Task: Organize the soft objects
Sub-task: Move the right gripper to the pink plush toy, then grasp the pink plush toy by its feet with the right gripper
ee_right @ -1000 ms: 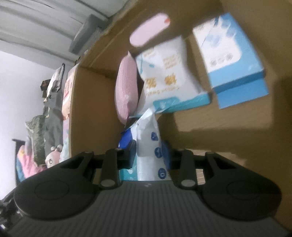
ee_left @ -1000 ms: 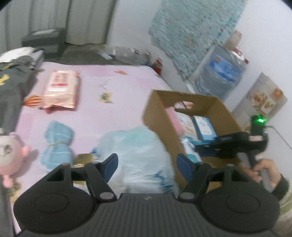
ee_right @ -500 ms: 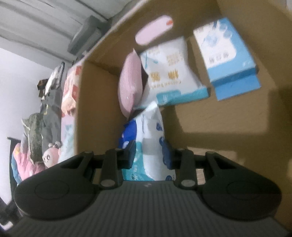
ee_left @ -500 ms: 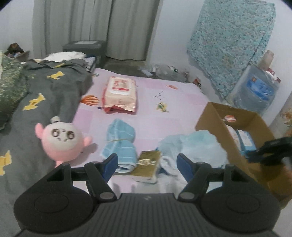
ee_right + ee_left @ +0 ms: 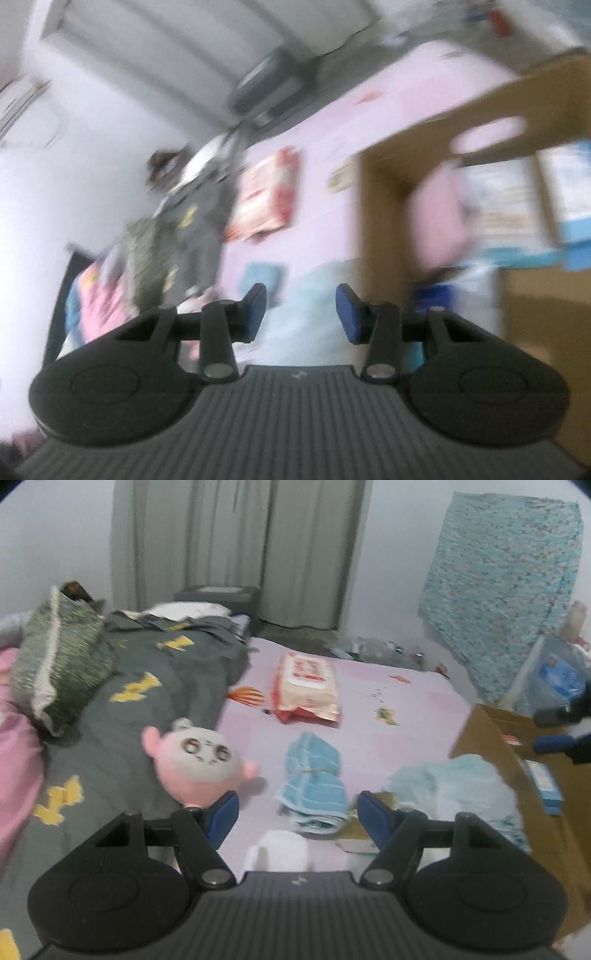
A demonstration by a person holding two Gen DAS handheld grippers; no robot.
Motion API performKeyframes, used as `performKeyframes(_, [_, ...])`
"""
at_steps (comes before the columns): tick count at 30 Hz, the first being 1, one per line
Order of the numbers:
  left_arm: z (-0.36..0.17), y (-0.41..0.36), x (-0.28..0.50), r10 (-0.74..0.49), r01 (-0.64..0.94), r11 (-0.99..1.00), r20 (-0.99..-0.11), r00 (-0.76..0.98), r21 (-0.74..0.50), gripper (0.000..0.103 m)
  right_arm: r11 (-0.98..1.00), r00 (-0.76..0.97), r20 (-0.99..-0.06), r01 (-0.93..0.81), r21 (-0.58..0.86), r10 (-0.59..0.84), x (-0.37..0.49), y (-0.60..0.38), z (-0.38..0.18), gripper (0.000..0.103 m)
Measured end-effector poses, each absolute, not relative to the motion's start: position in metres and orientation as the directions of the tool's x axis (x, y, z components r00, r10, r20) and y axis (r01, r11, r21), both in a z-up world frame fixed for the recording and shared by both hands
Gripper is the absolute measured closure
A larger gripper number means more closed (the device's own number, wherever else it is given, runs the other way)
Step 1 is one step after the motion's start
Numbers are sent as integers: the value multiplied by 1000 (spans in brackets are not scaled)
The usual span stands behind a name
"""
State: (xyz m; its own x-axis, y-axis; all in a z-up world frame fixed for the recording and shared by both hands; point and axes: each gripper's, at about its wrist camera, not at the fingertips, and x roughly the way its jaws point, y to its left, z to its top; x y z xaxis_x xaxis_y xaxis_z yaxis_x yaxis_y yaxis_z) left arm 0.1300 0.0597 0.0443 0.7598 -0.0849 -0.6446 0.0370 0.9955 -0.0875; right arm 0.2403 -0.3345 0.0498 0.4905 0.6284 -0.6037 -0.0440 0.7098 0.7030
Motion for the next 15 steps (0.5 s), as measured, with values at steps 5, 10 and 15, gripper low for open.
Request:
performKeyframes(5, [36, 79, 135, -7, -13, 1000, -649, 761, -26, 31, 645, 317, -583, -135, 752, 748, 282, -241, 46, 51])
performKeyframes(10, [21, 99, 157, 14, -25, 1000, -690, 724, -6, 29, 642, 172, -618, -190, 743, 767, 330, -142, 32, 32])
performKeyframes(15, [4, 115, 195, 26, -19, 1000, -731, 682, 18, 21, 687, 93, -686, -216, 694, 722, 373, -57, 2, 22])
